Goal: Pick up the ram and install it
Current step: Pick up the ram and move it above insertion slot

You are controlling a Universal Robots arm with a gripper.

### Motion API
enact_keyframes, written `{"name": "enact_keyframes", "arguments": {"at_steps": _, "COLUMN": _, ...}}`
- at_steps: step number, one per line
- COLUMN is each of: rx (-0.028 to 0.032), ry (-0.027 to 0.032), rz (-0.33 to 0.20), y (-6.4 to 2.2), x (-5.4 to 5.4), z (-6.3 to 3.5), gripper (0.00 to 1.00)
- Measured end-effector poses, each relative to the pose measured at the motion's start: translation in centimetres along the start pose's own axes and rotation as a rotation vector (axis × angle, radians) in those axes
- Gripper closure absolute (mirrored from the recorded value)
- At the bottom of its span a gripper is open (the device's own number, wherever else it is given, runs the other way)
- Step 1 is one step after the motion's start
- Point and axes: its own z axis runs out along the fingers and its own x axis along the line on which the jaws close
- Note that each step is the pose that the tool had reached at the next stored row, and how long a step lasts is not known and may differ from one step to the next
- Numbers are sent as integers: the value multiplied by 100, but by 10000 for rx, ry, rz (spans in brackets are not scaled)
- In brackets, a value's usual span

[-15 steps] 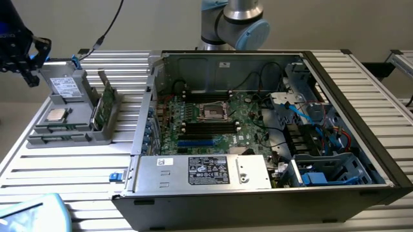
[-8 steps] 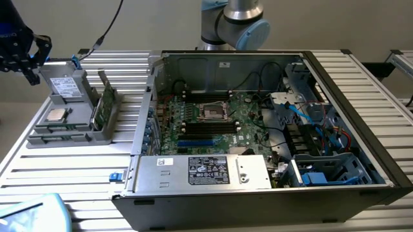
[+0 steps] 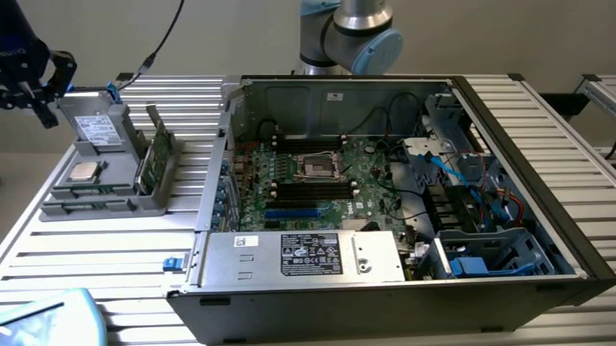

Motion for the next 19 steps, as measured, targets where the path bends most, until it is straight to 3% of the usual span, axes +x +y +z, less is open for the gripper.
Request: {"name": "enact_keyframes", "arguments": {"at_steps": 19, "rx": 131, "ry": 407, "rz": -3439, "y": 0, "x": 0, "z": 1, "gripper": 89}}
